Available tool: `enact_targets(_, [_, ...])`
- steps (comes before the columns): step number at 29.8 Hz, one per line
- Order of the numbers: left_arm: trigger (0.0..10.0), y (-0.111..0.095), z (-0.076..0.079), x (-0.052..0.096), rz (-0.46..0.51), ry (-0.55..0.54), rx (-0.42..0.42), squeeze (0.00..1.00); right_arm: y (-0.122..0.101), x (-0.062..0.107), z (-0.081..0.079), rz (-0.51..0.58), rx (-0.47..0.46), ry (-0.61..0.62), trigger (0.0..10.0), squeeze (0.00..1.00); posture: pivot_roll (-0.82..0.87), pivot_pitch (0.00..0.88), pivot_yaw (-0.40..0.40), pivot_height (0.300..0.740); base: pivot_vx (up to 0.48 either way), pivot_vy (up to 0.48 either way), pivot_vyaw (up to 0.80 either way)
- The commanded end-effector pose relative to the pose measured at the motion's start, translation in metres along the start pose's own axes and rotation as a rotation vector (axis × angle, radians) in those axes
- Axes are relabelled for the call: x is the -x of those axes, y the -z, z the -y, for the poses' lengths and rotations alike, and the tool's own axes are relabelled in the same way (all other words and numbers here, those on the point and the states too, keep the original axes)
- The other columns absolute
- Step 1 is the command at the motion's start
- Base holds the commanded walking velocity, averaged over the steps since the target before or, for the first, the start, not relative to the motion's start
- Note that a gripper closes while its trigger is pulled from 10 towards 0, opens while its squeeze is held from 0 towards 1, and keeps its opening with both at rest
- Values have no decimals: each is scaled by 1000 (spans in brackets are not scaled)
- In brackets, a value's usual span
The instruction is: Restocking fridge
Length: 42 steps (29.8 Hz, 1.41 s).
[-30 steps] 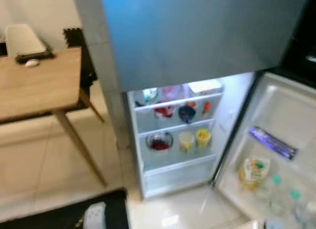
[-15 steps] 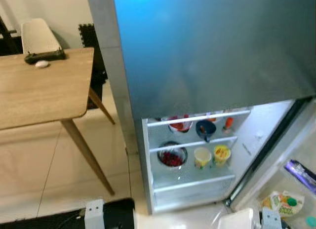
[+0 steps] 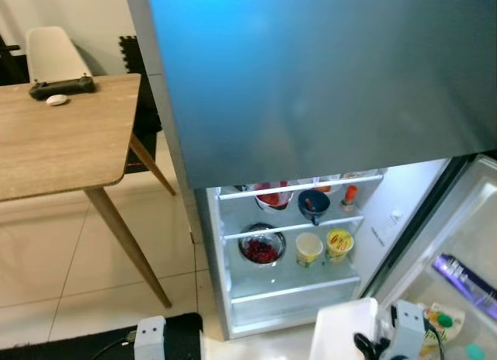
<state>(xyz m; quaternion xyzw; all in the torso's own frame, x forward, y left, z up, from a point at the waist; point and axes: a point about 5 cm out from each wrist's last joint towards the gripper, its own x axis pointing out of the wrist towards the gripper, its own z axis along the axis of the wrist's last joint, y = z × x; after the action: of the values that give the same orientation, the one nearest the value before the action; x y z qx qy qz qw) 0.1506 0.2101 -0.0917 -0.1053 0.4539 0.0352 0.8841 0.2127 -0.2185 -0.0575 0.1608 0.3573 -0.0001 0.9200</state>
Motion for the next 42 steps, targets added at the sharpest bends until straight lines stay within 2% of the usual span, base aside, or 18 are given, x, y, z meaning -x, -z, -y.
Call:
enact_targets(1, [10000, -3, 2, -1, 6, 3, -4, 0, -9, -1, -1, 41, 15, -27, 10000, 0, -98, 0, 3, 740, 0, 0, 0])
enact_targets(3, [10000, -3, 3, -1, 9, 7, -5, 0, -22, -6, -13, 81, 37, -104, 10000, 0, -100, 0, 2, 740, 0, 0, 0])
enact_targets(4, [10000, -3, 3, -1, 9, 7, -5, 0, -22, -6, -13, 81, 37, -104, 10000, 0, -100, 0, 2, 740, 0, 0, 0])
enact_targets(9, [10000, -4, 3, -1, 13, 7, -11, 0, -54, -16, -45, 192, 45, -299, 10000, 0, -101, 0, 3, 740, 0, 0, 0])
enact_targets(10, [10000, -4, 3, -1, 13, 7, -11, 0, -54, -16, -45, 192, 45, -299, 10000, 0, -101, 0, 3, 740, 0, 0, 0])
enact_targets(12, [10000, -5, 4, -2, 19, 9, -16, 0, -69, -18, -60, 242, 43, -398, 10000, 0, -100, 0, 2, 740, 0, 0, 0])
enact_targets(13, [10000, -5, 4, -2, 19, 9, -16, 0, -69, -18, -60, 242, 43, -398, 10000, 0, -100, 0, 2, 740, 0, 0, 0])
enact_targets(14, [10000, -6, 5, -2, 28, 12, -15, 0, -76, -19, -70, 264, 50, -466, 10000, 0, -100, 0, 2, 740, 0, 0, 0])
enact_targets(16, [10000, -8, 5, -2, 34, 15, -15, 0, -80, -19, -76, 275, 56, -509, 10000, 0, -100, 0, 2, 740, 0, 0, 0])
enact_targets(20, [10000, -21, 11, -5, 92, 38, -19, 0, -89, -19, -100, 304, 100, -632, 10000, 0, -95, 0, -3, 740, 0, 0, 0])
enact_targets(21, [10000, -21, 11, -5, 92, 38, -19, 0, -89, -19, -100, 304, 100, -632, 10000, 0, -95, 0, -3, 740, 0, 0, 0])
enact_targets(22, [10000, -30, 17, -7, 132, 64, -35, 0, -96, -20, -106, 342, 79, -625, 10000, 0, -94, 0, -4, 740, 0, 0, 0])
enact_targets(26, [10000, -41, 25, -9, 177, 108, -63, 0, -106, -20, -108, 390, 16, -586, 10000, 0, -96, 0, -4, 740, 0, 0, 0])
enact_targets(27, [10000, -54, 35, -10, 229, 160, -105, 0, -118, -21, -108, 445, -68, -537, 10000, 0, -96, 0, -5, 740, 0, 0, 0])
enact_targets(30, [10000, -58, 38, -11, 245, 179, -124, 0, -122, -21, -108, 461, -100, -524, 10000, 0, -96, 0, -5, 740, 0, 0, 0])
enact_targets(35, [10000, -83, 54, -11, 352, 257, -182, 0, -144, -20, -104, 540, -252, -444, 10000, 0, -96, 0, -5, 740, 0, 0, 0])
enact_targets(39, [10000, -88, 59, -10, 377, 293, -200, 0, -147, -20, -100, 545, -252, -420, 10000, 0, -96, 0, -5, 740, 0, 0, 0])
enact_targets(42, [10000, -85, 64, -9, 374, 333, -262, 0, -146, -20, -95, 512, -267, -428, 10000, 0, -97, 0, -6, 740, 0, 0, 0])
